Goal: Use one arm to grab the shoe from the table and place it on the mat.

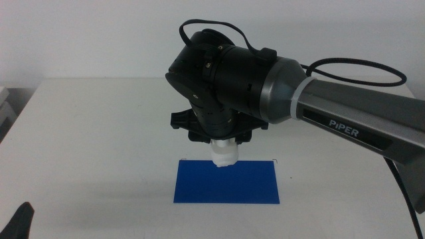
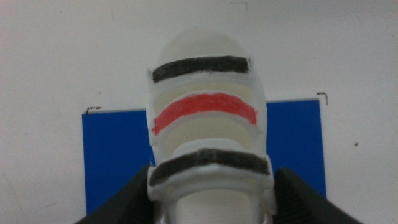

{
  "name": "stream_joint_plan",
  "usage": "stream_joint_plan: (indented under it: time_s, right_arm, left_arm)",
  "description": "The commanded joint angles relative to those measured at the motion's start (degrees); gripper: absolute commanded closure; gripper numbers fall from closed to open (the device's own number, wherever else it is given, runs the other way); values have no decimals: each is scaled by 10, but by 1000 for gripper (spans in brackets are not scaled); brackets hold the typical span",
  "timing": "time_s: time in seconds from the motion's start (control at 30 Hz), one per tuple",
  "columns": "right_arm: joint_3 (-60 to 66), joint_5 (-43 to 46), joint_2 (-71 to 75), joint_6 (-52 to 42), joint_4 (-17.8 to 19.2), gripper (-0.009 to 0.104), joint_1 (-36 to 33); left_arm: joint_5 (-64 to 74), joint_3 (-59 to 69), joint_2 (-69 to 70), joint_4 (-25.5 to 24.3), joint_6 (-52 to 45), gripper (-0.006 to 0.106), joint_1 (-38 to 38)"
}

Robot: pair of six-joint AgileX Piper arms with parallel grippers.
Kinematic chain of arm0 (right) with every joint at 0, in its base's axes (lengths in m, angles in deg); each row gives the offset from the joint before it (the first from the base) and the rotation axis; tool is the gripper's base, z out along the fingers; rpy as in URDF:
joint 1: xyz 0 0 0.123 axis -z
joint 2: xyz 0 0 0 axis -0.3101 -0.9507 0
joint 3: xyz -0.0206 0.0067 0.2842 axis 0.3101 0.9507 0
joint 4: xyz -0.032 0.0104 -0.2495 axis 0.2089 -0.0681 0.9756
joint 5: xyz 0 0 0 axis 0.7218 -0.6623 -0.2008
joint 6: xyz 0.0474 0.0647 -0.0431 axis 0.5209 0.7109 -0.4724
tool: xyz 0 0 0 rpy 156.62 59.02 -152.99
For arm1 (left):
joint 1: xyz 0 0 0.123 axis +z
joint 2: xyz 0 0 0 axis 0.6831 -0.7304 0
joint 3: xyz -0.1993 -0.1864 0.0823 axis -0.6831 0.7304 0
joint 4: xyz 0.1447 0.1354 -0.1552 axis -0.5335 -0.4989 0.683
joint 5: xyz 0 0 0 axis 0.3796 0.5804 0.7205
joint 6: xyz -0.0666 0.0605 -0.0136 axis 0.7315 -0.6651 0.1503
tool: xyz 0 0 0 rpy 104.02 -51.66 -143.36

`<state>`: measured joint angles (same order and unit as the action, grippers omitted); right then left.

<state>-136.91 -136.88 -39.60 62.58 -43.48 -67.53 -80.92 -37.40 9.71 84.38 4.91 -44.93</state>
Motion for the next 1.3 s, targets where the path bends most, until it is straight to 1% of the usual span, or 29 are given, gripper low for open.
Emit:
stream_joint_plan:
  time_s: [0.0,0.1,0.3,0.5,0.53,0.6,0.7,0.87,0.93,1.0,1.1,1.27]
  right_arm:
    - [-12,-32,40,2,37,99,0]
    - [-12,-32,40,1,40,99,0]
    - [-12,-33,40,-13,65,99,0]
    - [-12,-31,40,-7,68,99,0]
    - [-12,-28,42,-7,44,99,1]
    - [-1,-23,49,-7,31,99,1]
    - [52,20,75,-5,30,99,2]
    - [168,146,130,11,24,99,14]
    - [202,184,141,12,29,99,23]
    - [220,199,143,9,40,99,29]
    - [240,223,142,8,68,99,36]
    - [244,227,140,-3,72,99,43]
  left_arm:
    - [-46,4,8,5,3,7,-2]
    - [-46,4,8,5,3,7,-2]
    - [-46,4,8,5,3,7,-2]
    - [-46,4,8,5,3,7,-2]
    - [-46,4,8,5,3,7,-2]
    - [-46,4,8,5,3,7,-2]
    - [-46,4,8,5,3,7,-2]
    - [-46,4,8,5,3,7,-2]
    - [-46,4,8,5,3,7,-2]
    - [-46,4,8,5,3,7,-2]
    - [-46,4,8,5,3,7,-2]
    - [-46,4,8,5,3,7,-2]
